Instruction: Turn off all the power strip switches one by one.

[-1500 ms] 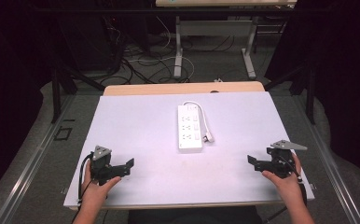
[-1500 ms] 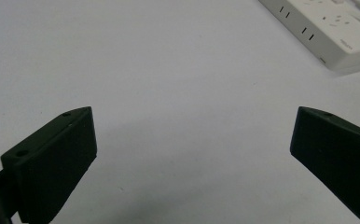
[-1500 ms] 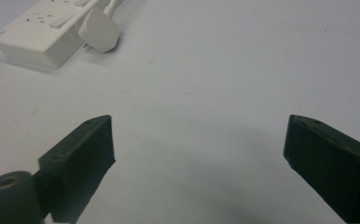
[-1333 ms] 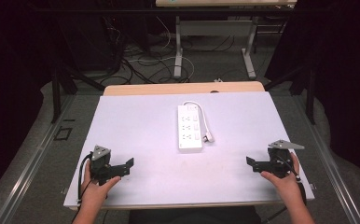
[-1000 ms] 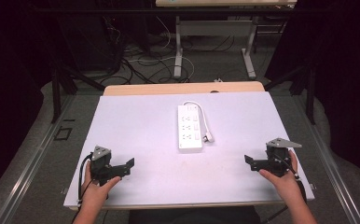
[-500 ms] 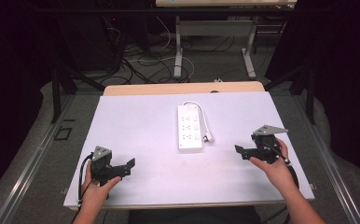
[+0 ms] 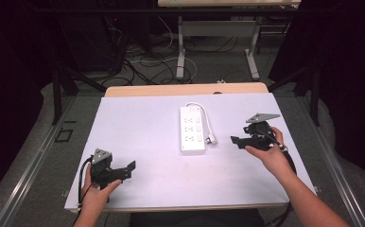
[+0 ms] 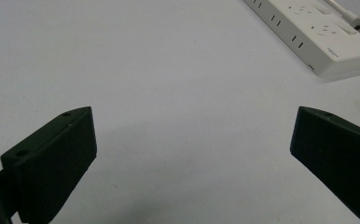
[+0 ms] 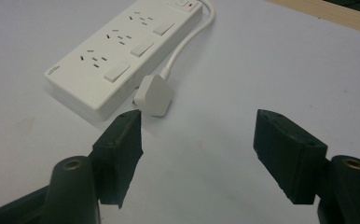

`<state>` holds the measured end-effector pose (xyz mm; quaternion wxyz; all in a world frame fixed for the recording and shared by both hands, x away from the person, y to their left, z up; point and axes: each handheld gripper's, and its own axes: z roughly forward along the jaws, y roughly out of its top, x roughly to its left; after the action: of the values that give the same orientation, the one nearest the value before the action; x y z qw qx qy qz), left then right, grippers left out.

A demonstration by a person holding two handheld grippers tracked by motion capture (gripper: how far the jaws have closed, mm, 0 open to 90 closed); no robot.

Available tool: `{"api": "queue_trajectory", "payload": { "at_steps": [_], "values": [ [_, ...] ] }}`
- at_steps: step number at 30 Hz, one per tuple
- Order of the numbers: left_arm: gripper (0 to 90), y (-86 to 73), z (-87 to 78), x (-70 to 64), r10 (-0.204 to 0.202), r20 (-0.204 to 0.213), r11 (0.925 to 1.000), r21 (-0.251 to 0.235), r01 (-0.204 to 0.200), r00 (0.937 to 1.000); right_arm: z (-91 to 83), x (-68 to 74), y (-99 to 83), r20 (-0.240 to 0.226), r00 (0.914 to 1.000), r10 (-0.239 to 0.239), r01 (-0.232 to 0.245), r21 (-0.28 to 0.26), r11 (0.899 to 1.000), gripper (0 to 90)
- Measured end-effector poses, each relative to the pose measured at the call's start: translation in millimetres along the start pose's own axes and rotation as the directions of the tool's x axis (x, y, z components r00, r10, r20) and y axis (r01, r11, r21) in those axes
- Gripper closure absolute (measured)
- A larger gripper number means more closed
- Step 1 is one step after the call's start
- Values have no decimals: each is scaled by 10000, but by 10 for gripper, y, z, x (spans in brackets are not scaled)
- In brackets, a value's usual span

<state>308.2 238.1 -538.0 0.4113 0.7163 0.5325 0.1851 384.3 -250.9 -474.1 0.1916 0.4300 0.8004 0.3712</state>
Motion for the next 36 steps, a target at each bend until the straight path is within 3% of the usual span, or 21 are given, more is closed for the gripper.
{"api": "queue_trajectory", "payload": {
  "at_steps": [10, 17, 25, 36],
  "values": [
    [3, 6, 2, 12, -27, -2, 10000, -52, 27, 10000, 129, -4, 210, -98, 9999, -141, 146, 635, 9979, 339],
    [3, -4, -6, 16, -51, -37, 10000, -49, 51, 10000, 250, 47, 444, 69, 9974, -718, 708, 973, 9927, 354],
    [3, -22, -13, 28, -83, -53, 10000, 23, 83, 10000, 449, 116, 638, 166, 9943, -1055, 1023, 1362, 9854, 358],
    [4, -47, -33, 22, -77, -44, 10000, 37, 78, 10000, 668, 203, 878, 152, 9976, -672, 632, 1878, 9802, 375]
  ]
}}
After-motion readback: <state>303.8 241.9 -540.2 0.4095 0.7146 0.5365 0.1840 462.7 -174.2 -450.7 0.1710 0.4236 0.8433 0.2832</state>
